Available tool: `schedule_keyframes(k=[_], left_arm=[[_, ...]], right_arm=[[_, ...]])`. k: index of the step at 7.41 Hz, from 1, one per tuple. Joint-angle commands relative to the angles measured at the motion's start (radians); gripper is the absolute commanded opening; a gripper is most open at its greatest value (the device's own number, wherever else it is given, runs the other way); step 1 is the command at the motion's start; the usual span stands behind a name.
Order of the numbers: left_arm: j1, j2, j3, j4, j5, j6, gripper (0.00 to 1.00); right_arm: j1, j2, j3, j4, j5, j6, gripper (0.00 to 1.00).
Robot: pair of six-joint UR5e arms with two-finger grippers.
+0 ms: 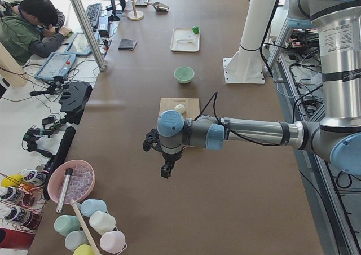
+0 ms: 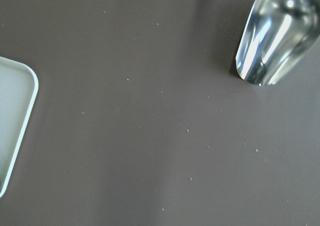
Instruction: Put spoon and bun in bowl
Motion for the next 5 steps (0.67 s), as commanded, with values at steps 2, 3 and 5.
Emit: schedule_keyframes(k=[2,3,5], left_arm=[[-0.001,-0.068,0.063,-0.340,0.003,-0.034,0.98],[-0.001,-0.055,0.080,-0.402,-0.030,-0.070,0.98],[0.000,0.010,0.093,-0.596,-0.031,-0.070,0.98]], right_arm=[[-0.002,0.030,0.011,0.233,0.055,0.095,0.96],[-0.018,0.044,0.029,0.233,0.055,0.197,0.90],[-0.171,0.099,0.098,0.268,0.013,0.503,1.00]])
